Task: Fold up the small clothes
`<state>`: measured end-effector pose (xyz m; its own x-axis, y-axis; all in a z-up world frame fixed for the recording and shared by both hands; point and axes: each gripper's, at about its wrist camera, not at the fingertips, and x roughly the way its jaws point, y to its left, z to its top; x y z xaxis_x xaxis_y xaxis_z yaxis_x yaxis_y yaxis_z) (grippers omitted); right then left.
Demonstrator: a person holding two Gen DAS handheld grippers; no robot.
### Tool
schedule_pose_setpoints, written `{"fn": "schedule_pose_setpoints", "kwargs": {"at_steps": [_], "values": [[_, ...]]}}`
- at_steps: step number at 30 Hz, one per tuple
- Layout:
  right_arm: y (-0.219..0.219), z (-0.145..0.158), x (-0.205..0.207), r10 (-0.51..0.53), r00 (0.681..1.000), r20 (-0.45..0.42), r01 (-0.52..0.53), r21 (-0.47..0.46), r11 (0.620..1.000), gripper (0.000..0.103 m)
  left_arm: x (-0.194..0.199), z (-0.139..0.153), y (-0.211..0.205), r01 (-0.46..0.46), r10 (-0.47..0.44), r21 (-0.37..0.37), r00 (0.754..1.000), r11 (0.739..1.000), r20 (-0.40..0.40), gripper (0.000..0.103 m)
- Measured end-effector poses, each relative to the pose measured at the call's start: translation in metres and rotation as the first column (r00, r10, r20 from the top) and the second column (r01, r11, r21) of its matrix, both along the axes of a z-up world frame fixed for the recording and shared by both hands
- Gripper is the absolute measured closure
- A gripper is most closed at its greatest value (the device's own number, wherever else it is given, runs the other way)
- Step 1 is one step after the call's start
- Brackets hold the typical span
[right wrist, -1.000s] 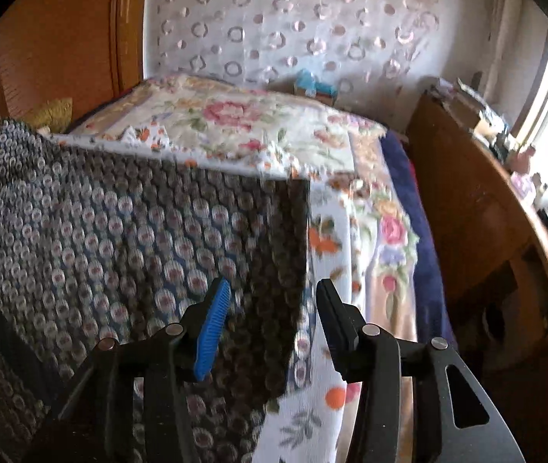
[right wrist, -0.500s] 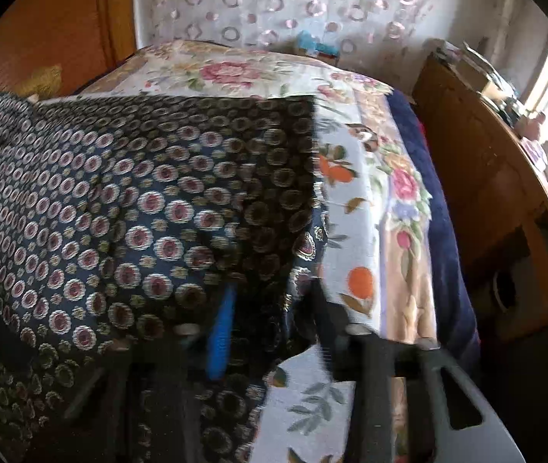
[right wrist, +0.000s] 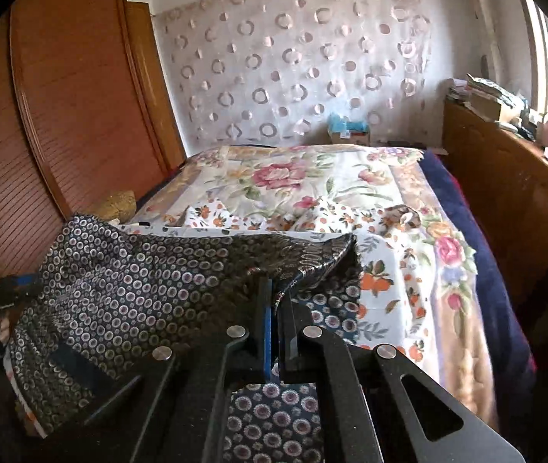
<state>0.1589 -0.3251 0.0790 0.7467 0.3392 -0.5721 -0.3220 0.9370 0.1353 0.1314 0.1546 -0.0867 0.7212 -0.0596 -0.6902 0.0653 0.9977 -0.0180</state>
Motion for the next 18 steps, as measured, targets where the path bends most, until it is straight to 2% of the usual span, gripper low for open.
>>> {"fn": "schedule_pose_setpoints", "kwargs": {"at_steps": [5,10,13,14,18], "values": [[-0.002,-0.015,-0.002,-0.024,0.999,-0.036,0.022,-0.074,0.997,0.101,0.002,-0.002,0.001,-0.015,0.015,-0.023,1.000,1.000,0.003,0.046],[0.001,-0.027,0.006,-0.030,0.997,-0.069,0.024,-0.096,0.995,0.101,-0.001,-0.003,-0.008,0.015,-0.015,0.006,1.000,1.000,0.015,0.064],[0.009,-0.033,0.014,-0.032,0.996,-0.084,0.023,-0.099,0.995,0.101,0.002,-0.005,-0.012,0.001,0.000,0.051,1.000,0.999,-0.004,0.085],[0.009,-0.033,0.013,-0.033,0.996,-0.085,0.025,-0.095,0.995,0.101,0.002,-0.005,-0.012,-0.009,0.009,0.063,1.000,0.998,-0.006,0.095],[0.004,-0.025,0.012,-0.030,0.997,-0.074,0.025,-0.071,0.997,0.102,-0.009,0.005,-0.005,0.002,-0.002,0.002,1.000,1.000,0.022,0.100]]}}
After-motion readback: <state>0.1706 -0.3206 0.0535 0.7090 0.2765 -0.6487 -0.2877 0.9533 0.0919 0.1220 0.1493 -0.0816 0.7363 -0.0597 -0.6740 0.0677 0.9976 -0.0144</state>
